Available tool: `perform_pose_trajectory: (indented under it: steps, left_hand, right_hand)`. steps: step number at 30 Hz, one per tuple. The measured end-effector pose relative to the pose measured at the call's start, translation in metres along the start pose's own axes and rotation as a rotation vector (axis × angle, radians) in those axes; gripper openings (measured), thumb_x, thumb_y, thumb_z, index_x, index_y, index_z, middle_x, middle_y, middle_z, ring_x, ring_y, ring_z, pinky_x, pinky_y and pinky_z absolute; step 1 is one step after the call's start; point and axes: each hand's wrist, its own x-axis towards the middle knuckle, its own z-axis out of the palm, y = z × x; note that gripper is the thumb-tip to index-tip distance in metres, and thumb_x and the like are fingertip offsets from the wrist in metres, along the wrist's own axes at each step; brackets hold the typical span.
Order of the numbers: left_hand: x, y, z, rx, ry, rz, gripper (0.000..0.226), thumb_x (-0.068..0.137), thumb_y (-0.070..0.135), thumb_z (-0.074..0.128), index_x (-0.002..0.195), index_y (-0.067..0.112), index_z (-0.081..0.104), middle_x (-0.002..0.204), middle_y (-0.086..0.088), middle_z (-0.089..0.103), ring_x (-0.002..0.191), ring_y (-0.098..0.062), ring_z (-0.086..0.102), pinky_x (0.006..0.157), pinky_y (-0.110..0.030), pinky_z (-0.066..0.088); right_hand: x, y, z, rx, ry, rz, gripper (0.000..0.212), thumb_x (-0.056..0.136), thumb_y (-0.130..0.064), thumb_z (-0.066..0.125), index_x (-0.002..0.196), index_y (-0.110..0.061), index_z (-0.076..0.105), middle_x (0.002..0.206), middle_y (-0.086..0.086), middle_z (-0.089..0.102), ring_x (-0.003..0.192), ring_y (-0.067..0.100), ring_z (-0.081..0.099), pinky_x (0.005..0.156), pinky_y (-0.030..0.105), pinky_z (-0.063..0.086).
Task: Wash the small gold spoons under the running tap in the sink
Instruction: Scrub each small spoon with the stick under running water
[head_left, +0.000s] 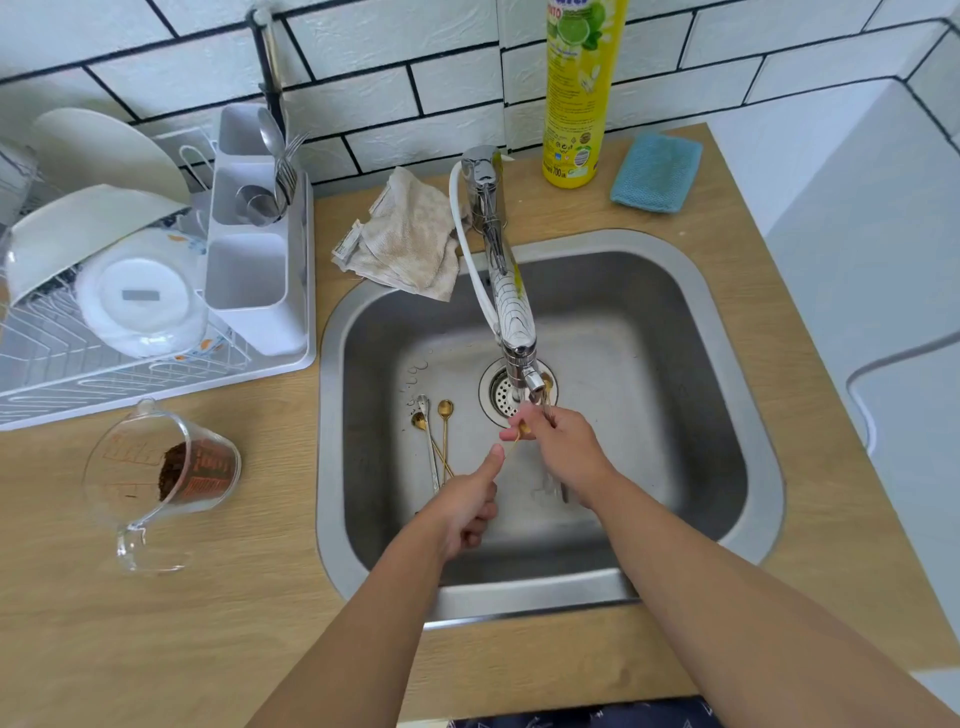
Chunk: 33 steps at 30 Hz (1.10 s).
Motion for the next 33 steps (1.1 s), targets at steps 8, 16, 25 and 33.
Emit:
perform_pose_trajectory:
  steps: [8, 16, 25, 33]
  left_hand:
    - [0.012, 0.014, 0.018, -0.004, 0.051, 0.425, 0.026, 0.106, 0.031, 0.042, 0.095, 0.016, 0.060, 0.080, 0.003, 0.056, 0.051, -0.005, 0.041, 0.052, -0.020, 0.035]
    - [0.015, 0.047, 0.017, -0.002, 0.094, 0.517, 0.020, 0.104, 0.009, 0.046, 0.113, 0.010, 0.063, 0.093, -0.006, 0.070, 0.062, -0.009, 0.062, 0.060, -0.020, 0.050]
    - [0.003, 0.022, 0.060, -0.346, 0.031, 0.330, 0.009, 0.102, 0.014, 0.054, 0.099, 0.006, 0.054, 0.075, -0.006, 0.071, 0.052, -0.011, 0.059, 0.051, -0.022, 0.049]
    - [0.006, 0.021, 0.057, -0.016, 0.165, 0.403, 0.037, 0.083, 0.045, 0.076, 0.089, 0.016, 0.053, 0.070, -0.003, 0.068, 0.051, -0.009, 0.057, 0.050, -0.022, 0.046]
  right_hand:
    - [0.004, -0.005, -0.010, 0.181, 0.229, -0.018, 0.014, 0.102, -0.029, 0.062, 0.096, -0.021, 0.073, 0.090, -0.014, 0.081, 0.077, -0.010, 0.066, 0.076, 0.023, 0.044]
    - [0.008, -0.011, -0.029, 0.564, 0.459, 0.043, 0.004, 0.102, -0.027, 0.064, 0.099, -0.024, 0.063, 0.100, 0.002, 0.081, 0.036, 0.005, 0.026, 0.035, 0.018, 0.025]
    - [0.001, -0.013, -0.009, 0.582, 0.164, 0.155, 0.027, 0.107, -0.036, 0.054, 0.090, -0.020, 0.068, 0.065, -0.006, 0.068, 0.042, 0.005, 0.041, 0.037, 0.020, 0.033]
    - [0.006, -0.012, -0.012, 0.640, 0.257, 0.108, 0.028, 0.111, -0.031, 0.044, 0.098, -0.012, 0.060, 0.058, -0.002, 0.049, 0.045, 0.010, 0.037, 0.042, 0.024, 0.034]
